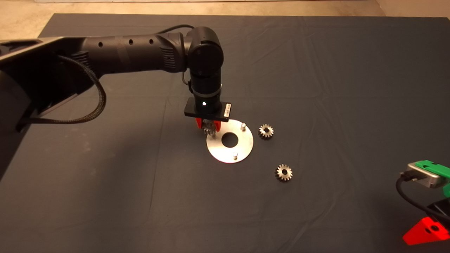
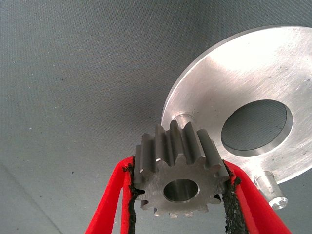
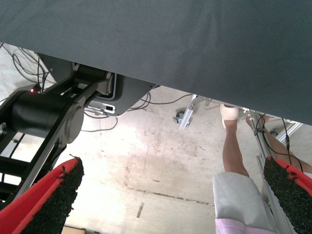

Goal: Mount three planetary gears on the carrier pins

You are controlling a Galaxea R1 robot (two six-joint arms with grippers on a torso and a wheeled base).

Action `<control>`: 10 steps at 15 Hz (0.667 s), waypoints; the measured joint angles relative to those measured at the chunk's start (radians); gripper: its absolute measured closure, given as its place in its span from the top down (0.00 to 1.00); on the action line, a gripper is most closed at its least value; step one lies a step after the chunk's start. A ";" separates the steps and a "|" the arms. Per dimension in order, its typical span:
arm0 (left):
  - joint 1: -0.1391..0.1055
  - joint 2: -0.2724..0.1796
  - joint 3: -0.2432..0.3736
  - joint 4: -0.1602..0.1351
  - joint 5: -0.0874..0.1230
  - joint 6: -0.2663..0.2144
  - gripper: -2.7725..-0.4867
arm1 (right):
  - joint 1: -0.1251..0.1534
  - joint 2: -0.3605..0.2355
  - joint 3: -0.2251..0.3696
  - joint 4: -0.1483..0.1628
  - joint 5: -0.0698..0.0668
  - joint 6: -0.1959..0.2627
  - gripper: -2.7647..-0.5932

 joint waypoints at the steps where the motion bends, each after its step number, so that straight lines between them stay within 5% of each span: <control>1: 0.000 0.002 0.000 0.000 0.000 0.000 0.17 | 0.000 0.000 0.000 0.000 0.000 0.000 0.99; 10: 0.008 0.005 -0.002 0.000 -0.001 -0.001 0.17 | 0.000 0.000 0.000 0.000 0.000 0.000 0.99</control>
